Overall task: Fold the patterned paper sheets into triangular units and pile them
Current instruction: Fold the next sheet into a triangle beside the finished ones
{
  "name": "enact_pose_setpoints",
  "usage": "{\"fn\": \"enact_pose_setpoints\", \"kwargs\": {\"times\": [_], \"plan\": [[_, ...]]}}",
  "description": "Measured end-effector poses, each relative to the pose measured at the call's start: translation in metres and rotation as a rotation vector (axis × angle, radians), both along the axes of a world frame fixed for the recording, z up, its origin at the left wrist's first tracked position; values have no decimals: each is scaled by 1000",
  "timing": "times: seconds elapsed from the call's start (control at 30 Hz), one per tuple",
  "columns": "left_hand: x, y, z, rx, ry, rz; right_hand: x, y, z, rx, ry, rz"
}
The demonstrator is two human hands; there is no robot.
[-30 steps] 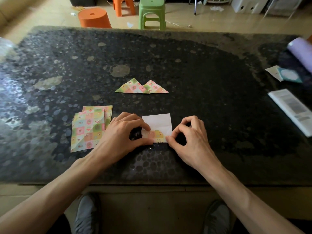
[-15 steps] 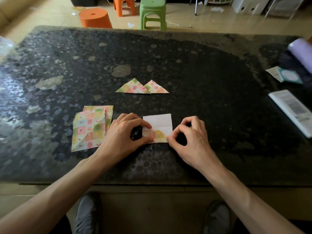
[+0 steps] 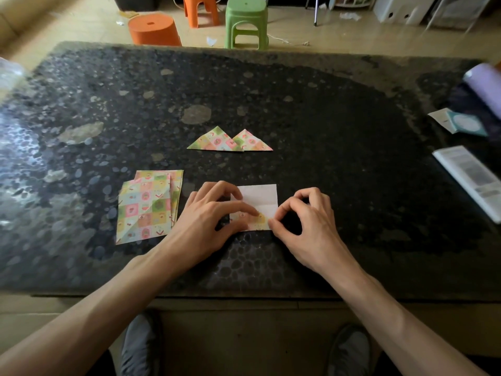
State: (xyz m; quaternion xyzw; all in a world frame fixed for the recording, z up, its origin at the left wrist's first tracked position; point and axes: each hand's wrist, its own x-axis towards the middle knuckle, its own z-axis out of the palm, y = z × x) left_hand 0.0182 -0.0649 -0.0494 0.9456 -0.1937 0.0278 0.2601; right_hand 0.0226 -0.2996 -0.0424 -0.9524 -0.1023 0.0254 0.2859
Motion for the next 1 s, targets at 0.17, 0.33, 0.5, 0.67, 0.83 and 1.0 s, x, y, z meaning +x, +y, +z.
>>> {"fn": "enact_pose_setpoints", "kwargs": {"times": [0.17,0.33,0.5,0.67,0.83,1.0], "plan": [[0,0,-4,86,-42,-69,0,-1,-1,9,-8,0],[-1,-1,-3,127,-67,-110,0,-1,-2,16,-25,2],[-3,-3,1,175,-84,-141,0,-1,-4,13,-44,9],[-3,-2,1,218,-106,-153,2,-5,-4,35,-31,23],[-3,-3,0,202,-95,-147,2,-4,-4,27,-30,20],[-3,-3,-1,175,-79,-145,2,-4,-6,19,-40,15]]}}
